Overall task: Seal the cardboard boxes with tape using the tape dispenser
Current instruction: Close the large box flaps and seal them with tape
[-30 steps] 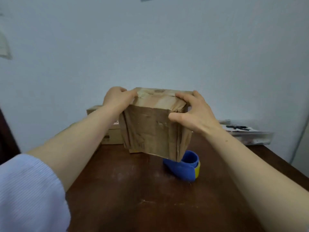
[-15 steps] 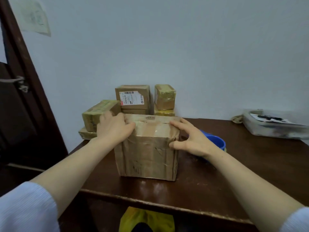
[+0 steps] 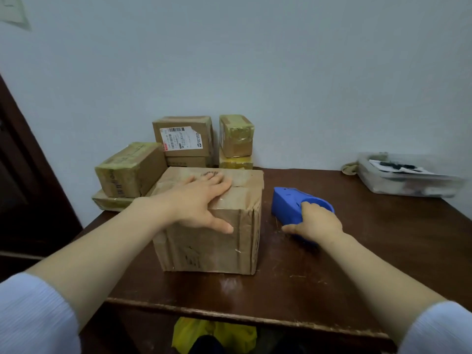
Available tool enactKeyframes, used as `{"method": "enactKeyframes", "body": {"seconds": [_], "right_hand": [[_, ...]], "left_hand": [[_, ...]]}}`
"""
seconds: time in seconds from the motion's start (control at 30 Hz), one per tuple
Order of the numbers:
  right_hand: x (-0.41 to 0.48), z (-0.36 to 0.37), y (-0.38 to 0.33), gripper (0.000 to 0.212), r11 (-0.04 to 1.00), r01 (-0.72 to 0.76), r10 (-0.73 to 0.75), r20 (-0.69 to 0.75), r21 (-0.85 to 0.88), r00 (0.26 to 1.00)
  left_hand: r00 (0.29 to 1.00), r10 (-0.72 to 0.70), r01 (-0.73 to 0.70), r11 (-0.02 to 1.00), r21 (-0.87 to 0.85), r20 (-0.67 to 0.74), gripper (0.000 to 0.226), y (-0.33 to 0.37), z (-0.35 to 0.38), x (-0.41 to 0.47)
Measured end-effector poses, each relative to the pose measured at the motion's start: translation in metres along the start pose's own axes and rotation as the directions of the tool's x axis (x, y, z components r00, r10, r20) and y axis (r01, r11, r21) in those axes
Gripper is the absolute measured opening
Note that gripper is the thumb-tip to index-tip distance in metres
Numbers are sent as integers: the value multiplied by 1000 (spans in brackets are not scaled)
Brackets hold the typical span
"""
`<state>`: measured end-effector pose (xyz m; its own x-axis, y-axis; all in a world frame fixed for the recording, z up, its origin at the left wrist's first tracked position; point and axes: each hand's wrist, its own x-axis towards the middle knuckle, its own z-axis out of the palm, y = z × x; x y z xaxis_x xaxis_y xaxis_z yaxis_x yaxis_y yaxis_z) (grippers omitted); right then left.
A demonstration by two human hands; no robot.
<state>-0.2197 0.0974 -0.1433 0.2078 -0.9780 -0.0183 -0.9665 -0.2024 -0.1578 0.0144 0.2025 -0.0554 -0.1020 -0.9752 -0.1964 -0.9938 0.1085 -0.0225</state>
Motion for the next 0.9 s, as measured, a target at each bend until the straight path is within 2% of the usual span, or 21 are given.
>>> {"method": "enactKeyframes", "body": {"seconds": [0.17, 0.27, 0.37, 0.43, 0.5, 0.53, 0.6, 0.67, 0.7, 0.73, 0.77, 0.8, 0.83, 0.9], "right_hand": [[8, 3, 1, 40, 999, -42, 42, -14, -18, 999], [12, -2, 11, 41, 985, -77, 83, -32, 154, 996], [14, -21, 26, 41, 904, -106, 145, -63, 415, 987], [8, -45, 31, 39, 783, -100, 194, -89, 614, 977], [-2, -73, 31, 30, 568, -62, 214, -74, 820, 974], [-7, -86, 31, 26, 458, -44, 208, -59, 888, 976], [-15, -110, 28, 24, 304, -17, 184, -41, 953, 982], [-24, -131, 22, 28, 203, 11, 145, -41, 979, 989], [-28, -140, 19, 27, 164, 17, 118, -36, 986, 992], [-32, -147, 15, 25, 132, 20, 93, -33, 991, 995], [-36, -154, 13, 23, 113, 25, 74, -34, 993, 997], [-38, -159, 9, 21, 108, 31, 57, -37, 994, 998], [-40, -163, 6, 20, 111, 36, 39, -40, 993, 998], [-43, -169, -1, 20, 118, 34, -7, -34, 992, 999]], "left_hand": [[999, 4, -4, 1000, 12, -32, 100, 4, 3, 0], [1000, 1, -1, 1000, -2, -7, 100, 4, 1, -1], [997, -36, 46, 987, -154, 67, 100, 8, -12, -8], [996, -83, 89, 955, -283, 33, 82, 12, -24, -8], [988, -126, 85, 921, -380, -86, 53, 13, -33, -3], [979, -142, 69, 902, -427, -143, 48, 13, -38, 0], [955, -191, 35, 832, -553, -227, 60, 14, -47, 5], [906, -281, -5, 743, -669, -318, 63, 18, -56, 11], [873, -349, -21, 671, -741, -341, 57, 20, -61, 14], [853, -418, -35, 553, -833, -313, 47, 22, -68, 17], [859, -457, -42, 387, -921, -231, 39, 26, -75, 19], [885, -447, -37, 207, -978, -128, 42, 31, -82, 19], [914, -405, -4, 68, -998, -31, 53, 36, -88, 18], [950, -301, 63, -80, -995, 85, 75, 42, -98, 17]]}}
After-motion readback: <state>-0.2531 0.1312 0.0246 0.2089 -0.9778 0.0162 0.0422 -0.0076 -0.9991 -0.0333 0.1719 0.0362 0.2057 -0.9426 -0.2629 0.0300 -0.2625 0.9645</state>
